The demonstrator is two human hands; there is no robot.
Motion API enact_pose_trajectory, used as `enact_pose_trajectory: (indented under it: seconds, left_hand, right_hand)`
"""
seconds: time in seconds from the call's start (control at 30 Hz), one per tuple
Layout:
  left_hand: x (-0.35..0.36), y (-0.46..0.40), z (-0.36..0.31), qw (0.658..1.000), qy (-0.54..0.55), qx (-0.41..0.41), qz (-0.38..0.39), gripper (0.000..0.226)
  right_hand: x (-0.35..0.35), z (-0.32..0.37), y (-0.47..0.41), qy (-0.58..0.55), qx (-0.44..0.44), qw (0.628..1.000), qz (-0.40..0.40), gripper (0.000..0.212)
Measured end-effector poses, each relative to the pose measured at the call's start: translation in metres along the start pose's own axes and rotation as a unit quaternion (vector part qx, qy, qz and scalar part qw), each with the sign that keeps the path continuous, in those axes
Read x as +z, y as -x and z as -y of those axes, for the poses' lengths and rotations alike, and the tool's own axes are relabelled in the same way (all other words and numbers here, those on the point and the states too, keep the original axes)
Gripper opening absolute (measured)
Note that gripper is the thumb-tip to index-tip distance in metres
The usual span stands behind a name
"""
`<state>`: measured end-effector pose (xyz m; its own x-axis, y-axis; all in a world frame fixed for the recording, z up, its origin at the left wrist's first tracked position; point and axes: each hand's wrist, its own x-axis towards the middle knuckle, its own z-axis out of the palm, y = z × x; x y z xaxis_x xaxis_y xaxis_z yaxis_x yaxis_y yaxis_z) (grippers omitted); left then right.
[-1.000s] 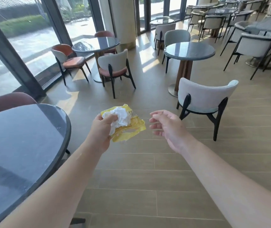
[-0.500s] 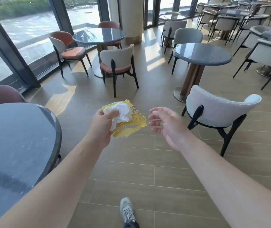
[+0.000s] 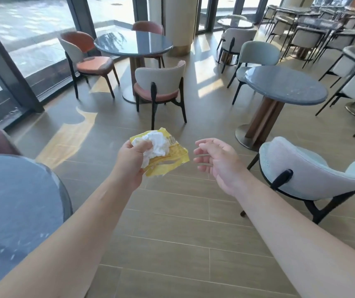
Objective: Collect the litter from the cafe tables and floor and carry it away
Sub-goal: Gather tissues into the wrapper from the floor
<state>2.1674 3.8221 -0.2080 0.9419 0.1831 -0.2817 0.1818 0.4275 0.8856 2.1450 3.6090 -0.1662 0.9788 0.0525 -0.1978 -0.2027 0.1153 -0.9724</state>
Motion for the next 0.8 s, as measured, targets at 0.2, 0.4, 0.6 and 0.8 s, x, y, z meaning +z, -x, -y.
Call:
enact_pose_trajectory:
  seconds: [0.2, 0.4, 0.6, 0.8]
  left_hand:
    - [-0.018, -0.056, -0.024, 1.0, -0.001, 0.011, -0.03, 0.027]
    - [-0.026, -0.127, -0.03, 0.998, -0.001, 0.0, -0.062, 0.023]
    - [-0.018, -0.236, -0.041, 0.992, -0.011, 0.007, -0.123, 0.015]
    - [0.005, -0.332, -0.056, 0.985, -0.031, -0.014, -0.167, 0.015]
  right_hand:
    - [0.027, 0.004, -0.07, 0.006, 0.005, 1.0, 0.026, 0.012]
    - [0.05, -0.001, -0.152, -0.013, 0.029, 0.997, 0.069, 0.013]
    - [0.061, -0.004, -0.276, -0.017, 0.05, 0.993, 0.105, 0.014]
    - [0.071, 0.01, -0.397, -0.018, 0.085, 0.986, 0.142, 0.013]
